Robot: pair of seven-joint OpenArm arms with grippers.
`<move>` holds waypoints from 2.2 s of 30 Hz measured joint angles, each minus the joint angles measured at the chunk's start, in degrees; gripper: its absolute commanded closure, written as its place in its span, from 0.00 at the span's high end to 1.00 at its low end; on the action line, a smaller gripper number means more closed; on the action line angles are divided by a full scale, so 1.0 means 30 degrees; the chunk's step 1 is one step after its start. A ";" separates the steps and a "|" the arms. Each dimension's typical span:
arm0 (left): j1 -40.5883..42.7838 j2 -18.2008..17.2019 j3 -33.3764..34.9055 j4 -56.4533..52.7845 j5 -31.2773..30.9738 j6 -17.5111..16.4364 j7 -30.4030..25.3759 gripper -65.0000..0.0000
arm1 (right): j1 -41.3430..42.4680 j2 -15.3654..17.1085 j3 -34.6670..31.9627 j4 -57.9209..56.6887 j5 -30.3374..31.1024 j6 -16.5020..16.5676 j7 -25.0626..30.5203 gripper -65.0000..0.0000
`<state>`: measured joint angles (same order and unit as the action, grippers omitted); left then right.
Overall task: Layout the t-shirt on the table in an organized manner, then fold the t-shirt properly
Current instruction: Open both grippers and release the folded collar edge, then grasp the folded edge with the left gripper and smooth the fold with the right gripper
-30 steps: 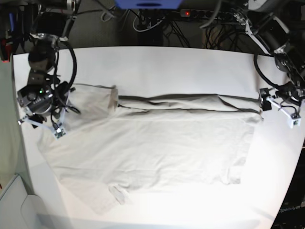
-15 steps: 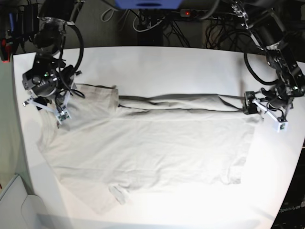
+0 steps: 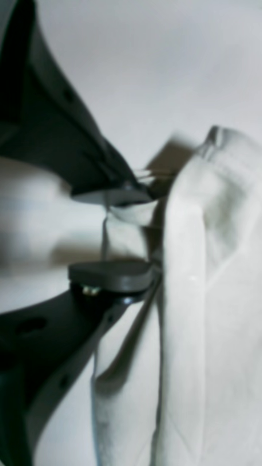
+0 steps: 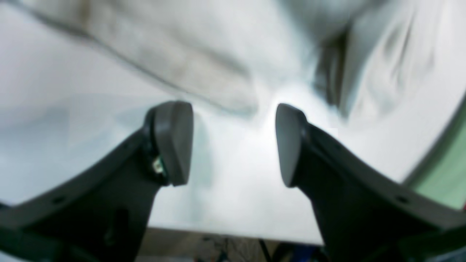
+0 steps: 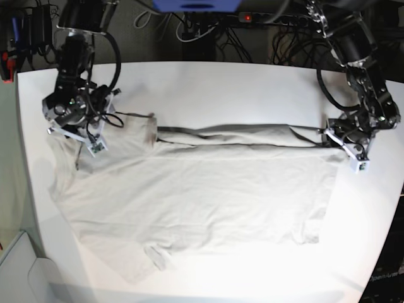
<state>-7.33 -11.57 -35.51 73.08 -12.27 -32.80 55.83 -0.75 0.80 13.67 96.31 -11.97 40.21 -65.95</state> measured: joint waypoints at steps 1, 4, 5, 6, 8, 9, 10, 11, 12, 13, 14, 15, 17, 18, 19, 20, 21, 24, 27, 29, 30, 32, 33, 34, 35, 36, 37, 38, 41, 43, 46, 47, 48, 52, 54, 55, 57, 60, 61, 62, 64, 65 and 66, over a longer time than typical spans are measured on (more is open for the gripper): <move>0.0000 -0.0007 -0.0007 0.0000 0.0007 0.0007 0.0007 0.36 | 0.0058 0.0000 0.0000 -0.0393 -0.0007 0.0000 0.0313 0.57; 0.0000 -0.0066 -0.0015 0.0000 0.0000 0.0000 0.0000 0.36 | 0.0189 0.0073 0.0066 -0.0918 0.0000 -0.0058 0.0845 0.56; 0.0007 -0.0073 -0.0015 -0.0007 0.0007 0.0007 0.0007 0.36 | 0.0204 0.0066 0.0073 -0.1005 0.0000 -0.0058 0.1027 0.55; 0.0029 -0.0073 -0.0015 0.0000 0.0007 0.0007 0.0007 0.36 | 0.0248 0.0058 0.0073 -0.1042 -0.0007 -0.0058 0.1020 0.52; 0.0036 -0.0066 -0.0015 0.0007 0.0000 0.0000 0.0007 0.36 | 0.0233 0.0044 0.0066 -0.1064 0.0087 -0.0058 0.1231 0.40; 0.0036 -0.0058 -0.0015 0.0015 0.0000 0.0000 0.0007 0.36 | 0.0182 0.0044 0.0066 -0.1064 0.0204 -0.0058 0.1304 0.32; 0.0051 -0.0066 -0.0015 0.0015 0.0000 0.0000 0.0007 0.36 | 0.0124 0.0000 0.0066 -0.1071 0.0270 -0.0051 0.1362 0.24; 0.0051 -0.0066 -0.0015 0.0015 0.0000 0.0007 0.0007 0.36 | 0.0124 -0.0036 0.0022 -0.1078 0.0299 -0.0051 0.1377 0.15; 0.0058 -0.0066 -0.0015 0.0029 0.0000 0.0007 0.0015 0.36 | 0.0131 -0.0080 0.0015 -0.1107 0.0284 -0.0058 0.1355 0.07; 0.0058 -0.0066 -0.0015 0.0066 0.0000 0.0007 0.0058 0.36 | 0.0146 -0.0117 0.0015 -0.1115 0.0284 -0.0058 0.1377 0.01; 0.0051 -0.0073 -0.0015 0.0073 -0.0007 0.0007 0.0102 0.36 | 0.0197 -0.0109 0.0015 -0.1107 0.0131 -0.0051 0.1428 0.00; 0.0044 -0.0073 -0.0015 0.0073 -0.0007 0.0000 0.0095 0.36 | 0.0240 -0.0073 0.0015 -0.1107 0.0138 -0.0058 0.1362 0.00; 0.0058 -0.0066 -0.0015 0.0095 0.0000 0.0007 0.0160 0.36 | 0.0182 -0.0044 0.0015 -0.0780 0.0066 -0.0044 0.1122 0.00; 0.0051 -0.0066 -0.0015 0.0102 0.0000 0.0007 0.0153 0.36 | 0.0058 -0.0051 0.0015 -0.0291 0.0015 0.0000 0.0670 0.00; 0.0051 -0.0066 -0.0015 0.0102 -0.0007 0.0007 0.0153 0.36 | -0.0066 -0.0044 0.0022 0.0379 -0.0095 0.0015 0.0656 0.00; 0.0015 -0.0066 -0.0007 0.0102 -0.0007 0.0007 0.0153 0.36 | -0.0102 -0.0007 0.0058 0.1137 -0.0087 -0.0007 0.0627 0.00; 0.0007 -0.0066 0.0000 0.0102 -0.0007 0.0007 0.0153 0.36 | -0.0015 0.0051 0.0051 0.1807 -0.0095 -0.0007 0.0714 0.00; 0.0007 -0.0080 0.0000 0.0124 -0.0007 0.0000 0.0168 0.36 | 0.0911 0.0051 -0.0007 0.2747 -0.0036 0.0000 0.0619 0.00; 0.0007 -0.0102 0.0000 0.0138 -0.0007 0.0007 0.0197 0.36 | 0.2193 0.0197 -0.0109 0.2506 0.0080 0.0007 -0.0240 0.00; 0.0007 -0.0124 -0.0015 0.0138 -0.0007 0.0007 0.0219 0.36 | 0.3293 0.0393 -0.0051 0.1974 -0.0036 0.0007 -0.0357 0.00; 0.0007 -0.0131 -0.0022 0.0138 0.0000 0.0007 0.0233 0.36 | 0.3708 0.0401 -0.0051 0.1712 -0.0073 0.0000 -0.0386 0.00; 0.0000 -0.0153 0.0000 0.0138 -0.0007 0.0000 0.0189 0.36 | 0.4772 0.0423 -0.0080 0.0743 -0.0058 0.0007 -0.0277 0.00; 0.0000 -0.0160 0.0000 0.0146 0.0000 0.0000 0.0226 0.36 | 0.5246 0.0452 -0.0248 0.0124 -0.0051 0.0015 -0.0270 0.00; 0.0000 -0.0160 -0.0007 0.0146 0.0000 0.0007 0.0204 0.36 | 0.5661 0.0459 -0.0401 -0.0576 -0.0051 0.0000 -0.0277 0.00; 0.0007 -0.0160 0.0000 0.0146 0.0007 0.0007 0.0226 0.36 | 0.6149 0.0466 -0.0510 -0.1392 -0.0058 0.0015 -0.0248 0.00; 0.0044 -0.0168 -0.0015 0.0146 0.0000 0.0007 0.0226 0.36 | 0.6521 0.0423 -0.0612 -0.2055 -0.0007 0.0007 -0.0175 0.00; 0.0044 -0.0160 -0.0015 0.0138 0.0000 0.0007 0.0233 0.36 | 0.7002 0.0415 -0.0699 -0.2827 0.0015 0.0015 -0.0146 0.00; 0.0051 -0.0160 -0.0007 0.0146 0.0000 0.0000 0.0219 0.37 | 0.7402 0.0372 -0.0729 -0.3548 -0.0058 0.0007 -0.0211 0.00; 0.0051 -0.0168 -0.0007 0.0138 0.0007 0.0015 0.0226 0.41 | 0.8765 0.0379 -0.0721 -0.5530 -0.0073 0.0007 0.0007 0.00; 0.0058 -0.0160 -0.0015 0.0146 0.0000 0.0007 0.0233 0.48 | 0.9449 0.0401 -0.0729 -0.6725 -0.0321 0.0007 0.0729 0.00; 0.0066 -0.0168 -0.0022 0.0146 0.0007 0.0007 0.0233 0.60 | 1.0156 0.0452 -0.0743 -0.8189 -0.0277 0.0007 0.1013 0.11; 0.0066 -0.0160 -0.0022 0.0146 0.0000 0.0007 0.0211 0.64 | 1.0338 0.0495 -0.0750 -0.8517 -0.0277 0.0007 0.1020 0.17; 0.0066 -0.0160 -0.0022 0.0146 0.0000 0.0007 0.0226 0.67 | 1.0448 0.0583 -0.0758 -0.8684 -0.0284 0.0015 0.1042 0.23; 0.0073 -0.0160 -0.0022 0.0146 0.0000 0.0007 0.0226 0.70 | 1.0637 0.1013 -0.0925 -0.8626 -0.0357 0.0007 0.1020 0.53; 0.0102 -0.0160 -0.0015 0.0146 -0.0007 0.0007 0.0226 0.70 | 1.0353 0.1297 -0.0969 -0.7606 -0.0182 0.0015 0.0976 0.62; 0.0102 -0.0160 -0.0022 0.0146 -0.0015 0.0015 0.0219 0.70 | 1.0156 0.1421 -0.0903 -0.6914 -0.0015 0.0007 0.0801 0.66; 0.0124 -0.0160 -0.0029 0.0168 -0.0044 0.0007 0.0219 0.70 | 0.9428 0.1872 -0.0867 -0.4954 -0.0117 -0.0007 -0.0211 0.67; 0.0095 -0.0109 -0.0780 0.0175 -0.0182 -0.0124 0.0219 0.70 | 0.7504 0.2259 0.0146 -0.1945 -0.0095 -0.0051 -0.0678 0.67; 0.0058 -0.0087 -0.1188 0.0175 -0.0175 -0.0138 0.0211 0.70 | 0.6681 0.2317 0.0503 -0.1333 -0.0248 -0.0058 -0.0823 0.67; 0.0051 -0.0102 -0.1501 0.0175 -0.0153 -0.0109 0.0226 0.70 | 0.5923 0.2324 0.0852 -0.0903 -0.0291 -0.0058 -0.0670 0.67; 0.0051 -0.0138 -0.2069 0.0175 -0.0058 -0.0015 0.0277 0.70 | 0.4371 0.2251 0.1406 -0.0663 -0.0087 0.0000 -0.0780 0.67; 0.0029 -0.0168 -0.2193 0.0175 -0.0080 -0.0036 0.0284 0.70 | 0.3840 0.2200 0.1523 -0.0714 -0.0124 0.0015 -0.0750 0.67; 0.0000 -0.0168 -0.2288 0.0175 -0.0080 -0.0080 0.0277 0.71 | 0.3483 0.2208 0.1545 -0.0678 -0.0131 0.0007 -0.0495 0.67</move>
<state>-7.33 -12.08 -42.37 73.60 -12.51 -33.04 56.66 9.69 7.42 18.31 94.28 -12.36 40.23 -67.44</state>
